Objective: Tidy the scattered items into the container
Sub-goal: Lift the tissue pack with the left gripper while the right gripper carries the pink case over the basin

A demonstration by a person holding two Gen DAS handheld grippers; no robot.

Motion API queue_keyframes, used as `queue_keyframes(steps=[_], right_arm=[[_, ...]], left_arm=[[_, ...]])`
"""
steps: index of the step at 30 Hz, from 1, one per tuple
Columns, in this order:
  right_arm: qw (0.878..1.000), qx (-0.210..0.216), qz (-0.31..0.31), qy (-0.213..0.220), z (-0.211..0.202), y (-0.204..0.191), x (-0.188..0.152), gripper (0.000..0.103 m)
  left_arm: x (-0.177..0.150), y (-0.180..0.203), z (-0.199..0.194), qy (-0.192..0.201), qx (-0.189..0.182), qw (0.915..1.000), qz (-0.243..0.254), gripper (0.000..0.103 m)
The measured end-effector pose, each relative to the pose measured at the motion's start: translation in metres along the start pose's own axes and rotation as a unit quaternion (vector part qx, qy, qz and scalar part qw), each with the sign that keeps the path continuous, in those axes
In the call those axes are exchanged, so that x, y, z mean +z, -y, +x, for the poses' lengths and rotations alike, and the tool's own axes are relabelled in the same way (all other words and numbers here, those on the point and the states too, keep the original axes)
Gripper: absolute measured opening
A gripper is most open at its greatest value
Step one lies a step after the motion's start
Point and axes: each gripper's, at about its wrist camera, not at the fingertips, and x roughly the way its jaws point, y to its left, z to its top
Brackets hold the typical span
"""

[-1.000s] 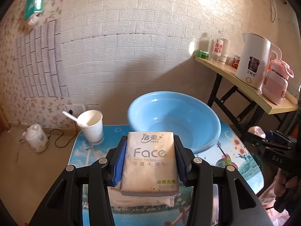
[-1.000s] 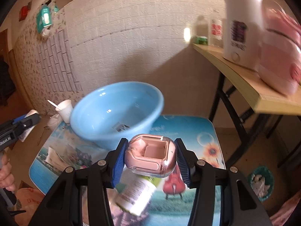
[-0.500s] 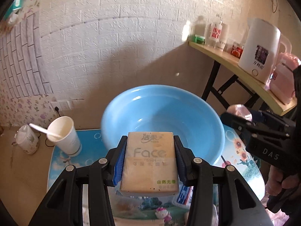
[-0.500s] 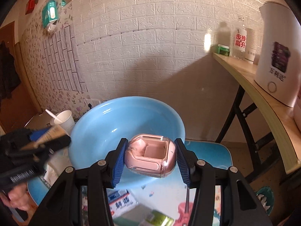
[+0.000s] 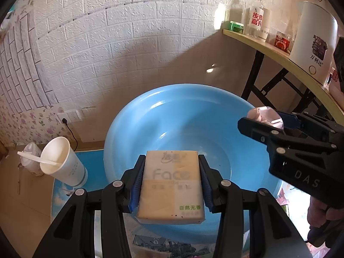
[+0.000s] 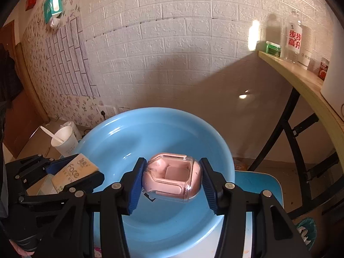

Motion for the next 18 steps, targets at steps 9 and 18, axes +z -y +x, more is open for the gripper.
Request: queue_keyframes(steps=[9,18], right_arm=[[0.999,-0.008,-0.018,-0.025,0.022,0.003,-0.002,0.051],[0.998,-0.011,-0.032,-0.046,0.041,-0.002,-0.003,0.051]], left_arm=[[0.004,0.014,0.023,-0.018,0.001,0.9997,0.017,0.044],[0.005,0.022,0.042,-0.042,0.001,0.9989,0.023,0.044]])
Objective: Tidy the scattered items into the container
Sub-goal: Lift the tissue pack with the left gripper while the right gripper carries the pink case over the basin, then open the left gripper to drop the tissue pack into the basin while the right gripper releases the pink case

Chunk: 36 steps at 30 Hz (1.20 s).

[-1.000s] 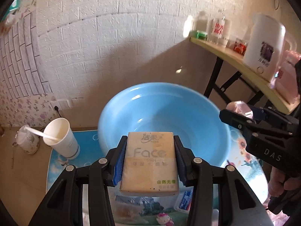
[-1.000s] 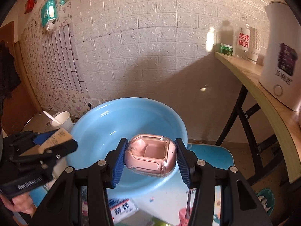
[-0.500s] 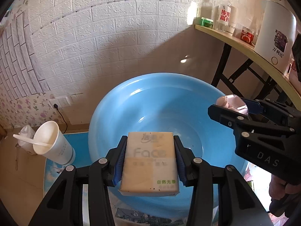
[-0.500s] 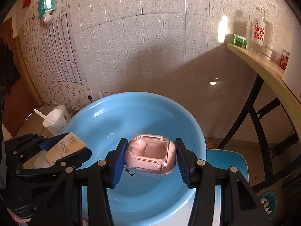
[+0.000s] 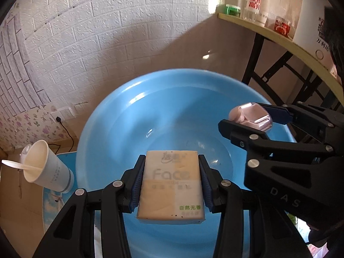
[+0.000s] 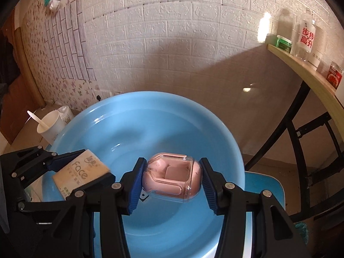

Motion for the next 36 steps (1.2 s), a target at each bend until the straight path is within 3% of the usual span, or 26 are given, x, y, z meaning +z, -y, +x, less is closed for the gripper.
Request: queue_keyframes(steps=[18,27,36], right_arm=[[0.999,0.002,0.005,-0.041,0.021,-0.002,-0.007,0.051],[0.999,0.003,0.001,-0.042,0.024,-0.004,-0.005,0.051],[0.999,-0.004,-0.005,-0.047,0.026,-0.003,-0.004,0.051]], left_arm=[[-0.007,0.019,0.026,-0.044,0.011,0.9976,0.053,0.044],[-0.006,0.018,0.034,-0.078,-0.004,0.9956,0.052,0.045],[-0.006,0.016,0.033,-0.079,-0.012,0.9952,0.057,0.049]])
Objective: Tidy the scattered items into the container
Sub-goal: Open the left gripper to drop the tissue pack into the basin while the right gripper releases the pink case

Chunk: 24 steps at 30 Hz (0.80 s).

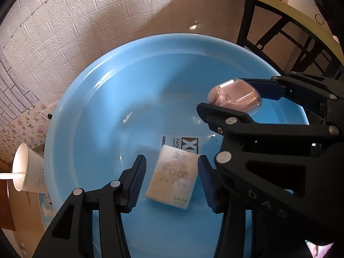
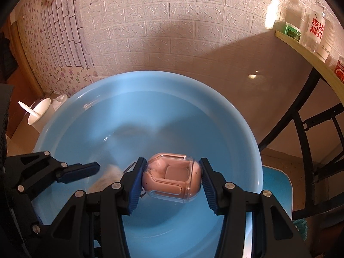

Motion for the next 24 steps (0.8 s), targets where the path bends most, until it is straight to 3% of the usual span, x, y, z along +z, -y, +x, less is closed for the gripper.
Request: queue_keyframes(steps=[7,10,13,18,24], right_arm=[[1.0,-0.003,0.009,-0.008,-0.002,0.004,-0.002,0.051],[1.0,0.002,0.012,-0.013,-0.004,0.004,-0.003,0.051],[1.0,0.0,0.014,-0.013,-0.006,0.005,-0.001,0.051],[0.999,0.006,0.031,-0.016,-0.01,0.005,0.004,0.051],[0.999,0.011,0.009,-0.029,-0.007,-0.015,0.005,0.051]], left_arm=[[-0.002,-0.006,-0.008,-0.009,0.006,0.9999,0.013,0.059],[-0.004,-0.009,-0.021,0.012,0.011,0.9996,0.024,0.072],[-0.008,-0.013,-0.034,0.031,0.009,0.999,0.029,0.078],[-0.023,-0.022,-0.057,0.085,0.011,0.9955,0.041,0.078],[-0.047,-0.045,-0.085,0.146,0.014,0.9885,0.037,0.093]])
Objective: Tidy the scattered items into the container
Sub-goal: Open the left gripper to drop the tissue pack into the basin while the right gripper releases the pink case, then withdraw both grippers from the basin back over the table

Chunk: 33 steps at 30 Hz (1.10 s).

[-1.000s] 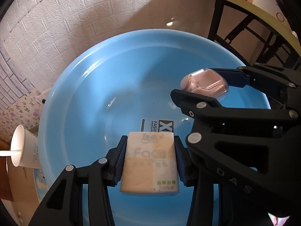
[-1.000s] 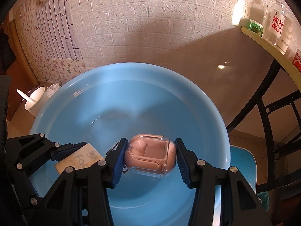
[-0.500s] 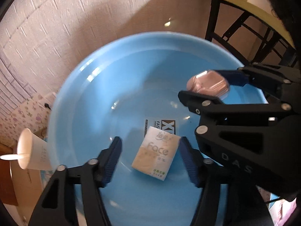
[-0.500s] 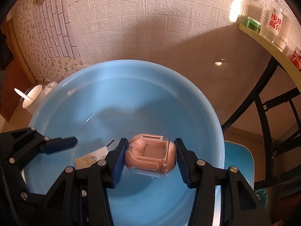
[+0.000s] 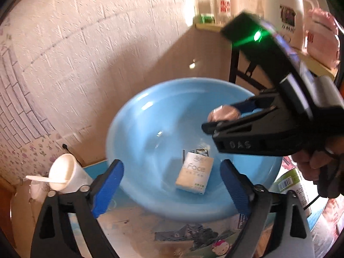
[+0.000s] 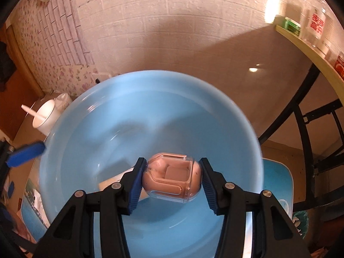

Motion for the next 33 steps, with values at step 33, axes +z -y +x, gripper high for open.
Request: queue_keyframes(steps=[33], right_arm=[[0.999,-0.013,0.005,0.033,-0.045,-0.018,-0.045,0.076]], left_arm=[[-0.021,-0.023,-0.027,-0.007,0.055,0.9877,-0.146,0.097]])
